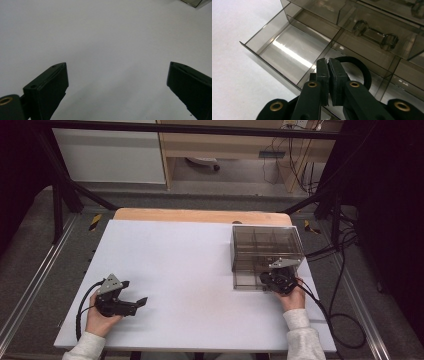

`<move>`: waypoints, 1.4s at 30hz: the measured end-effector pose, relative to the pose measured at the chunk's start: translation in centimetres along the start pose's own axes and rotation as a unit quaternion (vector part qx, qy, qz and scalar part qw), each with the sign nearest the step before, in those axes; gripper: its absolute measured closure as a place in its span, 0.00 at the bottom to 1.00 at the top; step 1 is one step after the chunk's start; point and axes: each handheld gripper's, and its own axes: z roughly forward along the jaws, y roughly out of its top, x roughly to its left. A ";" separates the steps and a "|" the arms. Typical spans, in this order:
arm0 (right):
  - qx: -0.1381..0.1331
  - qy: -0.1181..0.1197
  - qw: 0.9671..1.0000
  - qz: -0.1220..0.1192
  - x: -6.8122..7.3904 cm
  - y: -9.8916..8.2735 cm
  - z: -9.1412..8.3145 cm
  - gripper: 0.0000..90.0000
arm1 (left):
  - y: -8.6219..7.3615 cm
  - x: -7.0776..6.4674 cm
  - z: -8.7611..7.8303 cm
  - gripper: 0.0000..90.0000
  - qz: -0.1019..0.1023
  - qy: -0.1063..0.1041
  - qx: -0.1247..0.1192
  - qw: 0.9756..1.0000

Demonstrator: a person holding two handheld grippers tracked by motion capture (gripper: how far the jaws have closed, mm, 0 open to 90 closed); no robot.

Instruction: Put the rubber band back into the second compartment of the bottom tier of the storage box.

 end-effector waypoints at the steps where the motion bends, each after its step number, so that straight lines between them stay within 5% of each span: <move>1: 0.000 0.000 1.000 0.000 0.0 0.0 0.0 0.97 | 0.0 0.0 0.0 0.04 0.000 0.000 0.000 1.000; 18: 0.005 -0.002 1.000 0.001 0.0 -0.2 0.4 0.95 | 0.0 0.0 0.0 0.04 0.000 0.000 0.000 1.000; 31: -0.023 0.003 1.000 0.002 0.3 0.1 -1.1 0.80 | 0.0 0.0 0.0 0.04 0.000 0.000 0.000 1.000; 42: -0.043 0.013 0.999 0.003 0.9 0.1 -2.6 0.55 | 0.0 0.0 0.0 0.04 0.000 0.000 0.000 1.000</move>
